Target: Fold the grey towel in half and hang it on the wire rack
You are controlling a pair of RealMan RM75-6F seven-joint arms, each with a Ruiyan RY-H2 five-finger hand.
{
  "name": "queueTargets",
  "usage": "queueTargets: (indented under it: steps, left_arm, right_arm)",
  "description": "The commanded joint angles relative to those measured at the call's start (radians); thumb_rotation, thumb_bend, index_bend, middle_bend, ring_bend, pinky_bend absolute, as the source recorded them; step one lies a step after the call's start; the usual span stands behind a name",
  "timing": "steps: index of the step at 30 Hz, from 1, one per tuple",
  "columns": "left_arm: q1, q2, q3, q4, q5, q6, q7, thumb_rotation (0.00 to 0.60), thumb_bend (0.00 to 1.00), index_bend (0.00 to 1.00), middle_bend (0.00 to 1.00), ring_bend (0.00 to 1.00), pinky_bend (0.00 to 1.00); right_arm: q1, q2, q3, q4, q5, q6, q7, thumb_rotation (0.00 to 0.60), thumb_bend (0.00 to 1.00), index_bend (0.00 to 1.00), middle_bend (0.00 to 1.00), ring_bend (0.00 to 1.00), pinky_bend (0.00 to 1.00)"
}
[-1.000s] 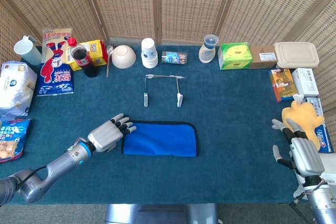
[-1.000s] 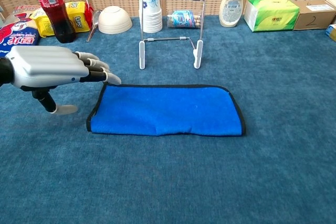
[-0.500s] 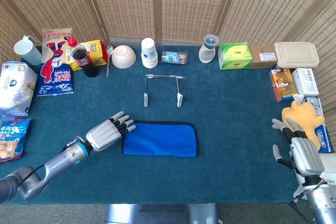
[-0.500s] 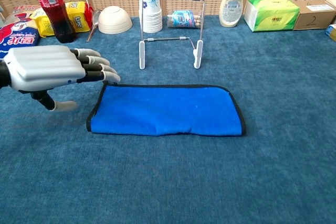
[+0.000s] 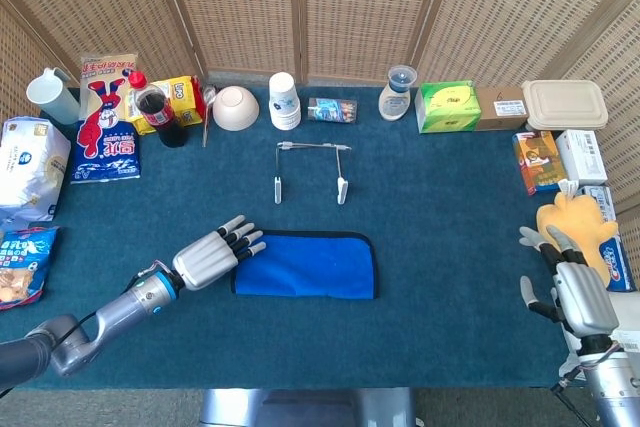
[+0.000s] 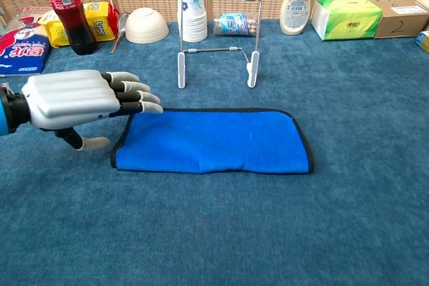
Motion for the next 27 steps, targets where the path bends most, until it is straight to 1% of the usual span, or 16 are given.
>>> queueTargets:
  steps: [1,10,17,27]
  left_arm:
    - [-0.002,-0.016,-0.004,0.015,0.003,0.0,0.005,0.6,0.45,0.0,0.06,0.0,0.0]
    - [-0.008,-0.053,-0.016,0.056,0.004,-0.002,0.033,0.6,0.44,0.0,0.04,0.0,0.0]
    - [-0.011,-0.07,-0.015,0.076,0.007,-0.008,0.041,0.6,0.44,0.0,0.0,0.0,0.0]
    - [-0.008,-0.083,-0.017,0.084,0.002,-0.005,0.042,0.6,0.41,0.0,0.0,0.0,0.0]
  right_arm:
    - [-0.001,0.001,0.0,-0.001,0.001,0.001,0.001,0.6,0.5,0.11,0.25,0.03,0.0]
    - [-0.009,0.007,-0.001,-0.004,0.002,0.006,0.013,0.6,0.5,0.11,0.25,0.03,0.0]
    - [-0.014,0.009,-0.003,-0.003,0.0,0.009,0.018,0.6,0.5,0.11,0.25,0.03,0.0]
    - [-0.016,0.007,-0.003,0.0,-0.001,0.008,0.021,0.6,0.5,0.11,0.25,0.03,0.0]
